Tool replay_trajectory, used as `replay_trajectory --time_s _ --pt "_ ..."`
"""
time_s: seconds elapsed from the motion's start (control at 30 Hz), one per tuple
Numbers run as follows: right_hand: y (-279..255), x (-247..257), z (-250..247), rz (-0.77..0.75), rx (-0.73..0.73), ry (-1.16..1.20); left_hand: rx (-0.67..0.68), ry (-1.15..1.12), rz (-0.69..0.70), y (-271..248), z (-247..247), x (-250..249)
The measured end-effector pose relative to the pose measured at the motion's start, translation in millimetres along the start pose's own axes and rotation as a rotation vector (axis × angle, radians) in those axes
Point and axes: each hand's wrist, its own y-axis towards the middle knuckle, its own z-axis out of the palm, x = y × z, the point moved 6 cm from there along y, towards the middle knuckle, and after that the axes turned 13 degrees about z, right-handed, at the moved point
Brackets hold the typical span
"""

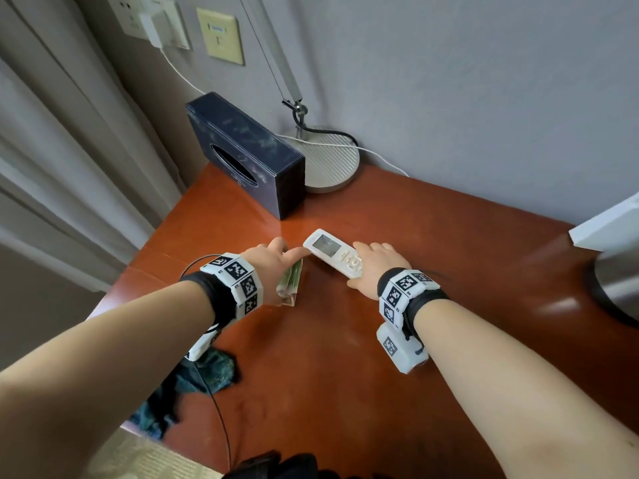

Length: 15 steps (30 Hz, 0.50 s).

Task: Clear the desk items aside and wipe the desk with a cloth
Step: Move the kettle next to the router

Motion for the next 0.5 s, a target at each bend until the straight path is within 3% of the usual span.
replay_trajectory --time_s 0.27,0.5 --pt "-44 -105 -33 0.123 -0.039 0.144 -0.162 -0.072 0.01 -15 -58 -69" --pt "-105 -236 -55 0.227 -0.116 0.176 -0.228 0.001 0.154 2 -96 -206"
